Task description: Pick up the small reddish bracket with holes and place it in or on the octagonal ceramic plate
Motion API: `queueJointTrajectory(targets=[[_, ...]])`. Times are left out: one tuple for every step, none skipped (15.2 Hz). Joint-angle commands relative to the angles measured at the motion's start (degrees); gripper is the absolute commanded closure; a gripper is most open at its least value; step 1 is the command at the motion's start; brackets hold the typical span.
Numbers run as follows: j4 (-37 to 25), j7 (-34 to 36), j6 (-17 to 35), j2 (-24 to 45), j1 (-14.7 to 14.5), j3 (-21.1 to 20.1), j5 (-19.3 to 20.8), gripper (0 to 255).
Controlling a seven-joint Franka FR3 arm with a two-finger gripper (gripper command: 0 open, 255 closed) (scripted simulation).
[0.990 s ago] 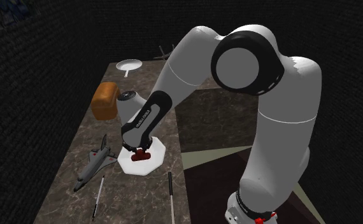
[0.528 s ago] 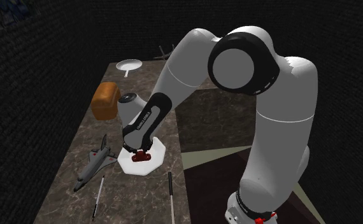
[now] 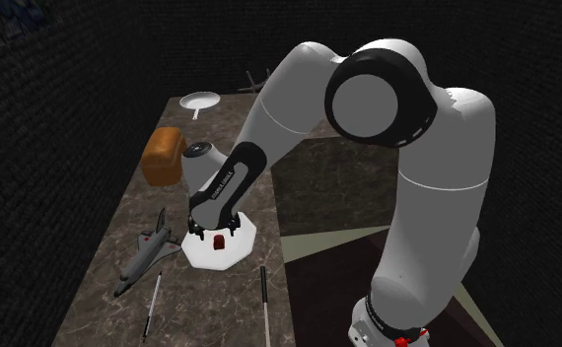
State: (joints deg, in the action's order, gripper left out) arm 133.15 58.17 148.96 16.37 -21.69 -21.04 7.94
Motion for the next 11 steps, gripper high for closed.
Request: queueJointTrajectory(targets=[[-0.04,-1.3,-2.69,-2.84,0.79,-1.07,-1.92,0],[-0.15,-2.14,-4.42,-4.59,1.23,-1.62,-3.12,0],[-0.29,-2.78,-5.81,-5.95,1.51,-1.96,-4.03,0],[-0.29,-2.79,-5.81,-5.95,1.46,-1.91,-4.05,0],[-0.29,-2.8,-5.81,-5.95,1.44,-1.89,-4.05,0],[-0.29,-2.8,-5.81,-5.96,1.44,-1.89,-4.06,0],[-0.29,-2.8,-5.81,-5.95,1.43,-1.88,-4.06,0],[-0.29,-2.8,-5.81,-5.95,1.43,-1.88,-4.06,0],[-0.29,-2.8,-5.81,-5.95,1.43,-1.88,-4.06,0],[-0.29,-2.8,-5.81,-5.95,1.43,-1.88,-4.06,0],[-0.29,-2.8,-5.81,-5.95,1.43,-1.88,-4.06,0]])
